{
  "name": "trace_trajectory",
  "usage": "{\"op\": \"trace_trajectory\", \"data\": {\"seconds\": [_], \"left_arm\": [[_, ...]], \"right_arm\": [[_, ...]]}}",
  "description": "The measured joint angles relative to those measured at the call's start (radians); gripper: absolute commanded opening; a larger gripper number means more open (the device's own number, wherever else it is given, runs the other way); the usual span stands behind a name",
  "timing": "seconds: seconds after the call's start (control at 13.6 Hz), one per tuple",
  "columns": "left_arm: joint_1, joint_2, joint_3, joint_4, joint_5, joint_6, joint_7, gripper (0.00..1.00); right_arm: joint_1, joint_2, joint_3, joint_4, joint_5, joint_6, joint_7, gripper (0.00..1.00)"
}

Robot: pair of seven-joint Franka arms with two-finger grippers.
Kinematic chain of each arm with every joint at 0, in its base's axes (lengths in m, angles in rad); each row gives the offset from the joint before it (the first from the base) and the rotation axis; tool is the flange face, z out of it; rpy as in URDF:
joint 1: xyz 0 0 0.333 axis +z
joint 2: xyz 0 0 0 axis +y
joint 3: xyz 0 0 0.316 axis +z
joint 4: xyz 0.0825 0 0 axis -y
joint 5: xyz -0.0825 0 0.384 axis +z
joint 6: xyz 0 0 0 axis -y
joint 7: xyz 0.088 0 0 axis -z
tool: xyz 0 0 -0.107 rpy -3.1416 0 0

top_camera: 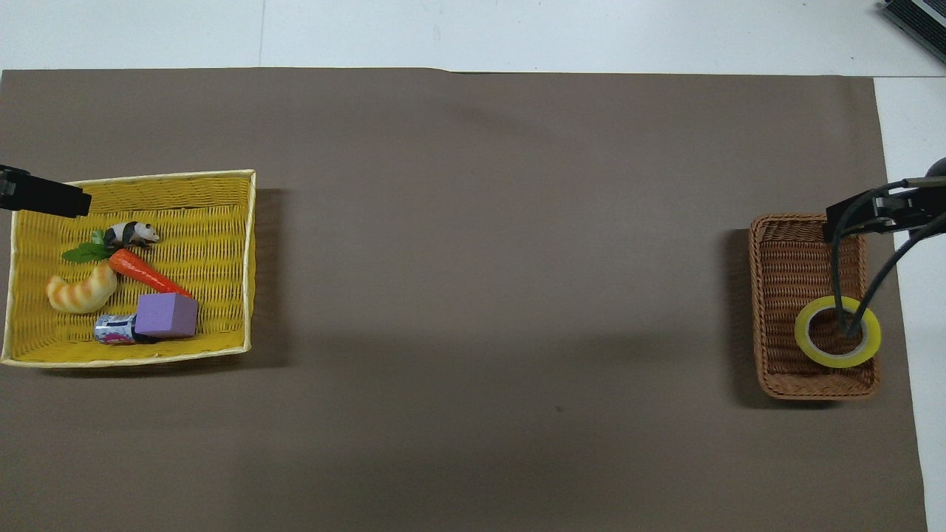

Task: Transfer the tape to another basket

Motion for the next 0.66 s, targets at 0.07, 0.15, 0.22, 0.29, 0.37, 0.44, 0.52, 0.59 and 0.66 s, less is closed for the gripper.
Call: {"op": "trace_trajectory", "data": {"seconds": [0.07,0.15,0.22,0.29,0.37,0.44,0.52,0.59,0.66], "left_arm": [[0.0,0.0,0.0,0.0,0.0,0.0,0.0,1.0],[0.0,0.0,0.0,0.0,0.0,0.0,0.0,1.0],[0.0,0.0,0.0,0.0,0.0,0.0,0.0,1.0],[0.0,0.0,0.0,0.0,0.0,0.0,0.0,1.0],[0.0,0.0,0.0,0.0,0.0,0.0,0.0,1.0],[0.0,0.0,0.0,0.0,0.0,0.0,0.0,1.0],[0.0,0.0,0.0,0.0,0.0,0.0,0.0,1.0],[0.0,0.0,0.0,0.0,0.0,0.0,0.0,1.0],[0.0,0.0,0.0,0.0,0.0,0.0,0.0,1.0]], "right_arm": [[0.0,0.0,0.0,0.0,0.0,0.0,0.0,1.0],[0.0,0.0,0.0,0.0,0.0,-0.001,0.0,1.0],[0.0,0.0,0.0,0.0,0.0,-0.001,0.0,1.0],[0.0,0.0,0.0,0.0,0.0,-0.002,0.0,1.0],[0.0,0.0,0.0,0.0,0.0,-0.003,0.0,1.0],[0.0,0.0,0.0,-0.001,0.0,-0.004,0.0,1.0],[0.0,0.0,0.0,-0.001,0.0,-0.006,0.0,1.0],[0.0,0.0,0.0,-0.001,0.0,-0.006,0.0,1.0],[0.0,0.0,0.0,-0.001,0.0,-0.007,0.0,1.0]]}}
